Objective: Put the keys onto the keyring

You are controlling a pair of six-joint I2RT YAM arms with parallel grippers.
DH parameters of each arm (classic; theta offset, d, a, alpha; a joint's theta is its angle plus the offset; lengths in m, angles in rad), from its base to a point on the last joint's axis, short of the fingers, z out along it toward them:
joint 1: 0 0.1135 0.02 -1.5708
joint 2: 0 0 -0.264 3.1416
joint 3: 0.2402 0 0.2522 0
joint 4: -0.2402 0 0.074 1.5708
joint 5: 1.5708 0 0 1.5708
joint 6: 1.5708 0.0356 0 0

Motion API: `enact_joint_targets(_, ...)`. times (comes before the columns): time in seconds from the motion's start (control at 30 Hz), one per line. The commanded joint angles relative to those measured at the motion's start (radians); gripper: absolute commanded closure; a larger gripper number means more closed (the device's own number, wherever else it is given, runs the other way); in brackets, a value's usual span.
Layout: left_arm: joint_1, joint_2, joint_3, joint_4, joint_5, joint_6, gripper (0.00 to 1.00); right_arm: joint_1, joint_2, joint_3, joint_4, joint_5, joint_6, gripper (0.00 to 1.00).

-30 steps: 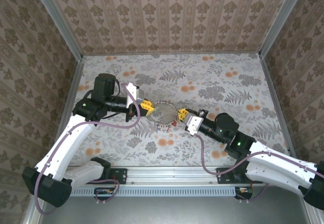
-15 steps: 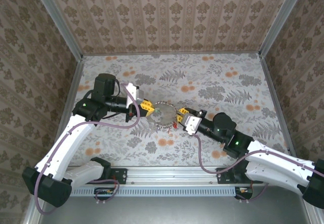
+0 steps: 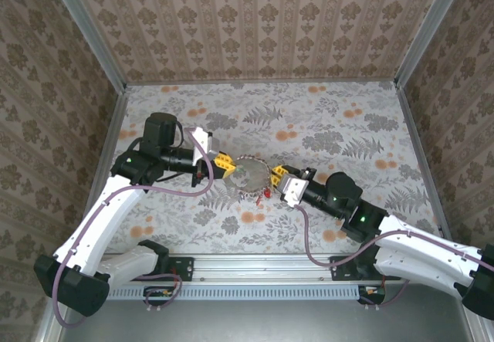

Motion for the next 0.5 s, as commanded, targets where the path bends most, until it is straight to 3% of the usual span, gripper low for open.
enact_joint_targets(0.0,0.006,-0.002,0.001,0.024,0.053,0.007,1.0,0.006,-0.014,-0.006,0.026,-0.025,-0.012,0.86)
enact_joint_targets(0.3,0.006,0.003,0.004,0.025,0.059,0.006,1.0,0.006,-0.015,-0.003,0.037,-0.028,-0.014,0.79)
enact_joint_targets(0.47,0.006,0.008,0.006,0.03,0.063,0.001,1.0,0.005,-0.016,-0.006,0.039,-0.031,-0.019,0.86)
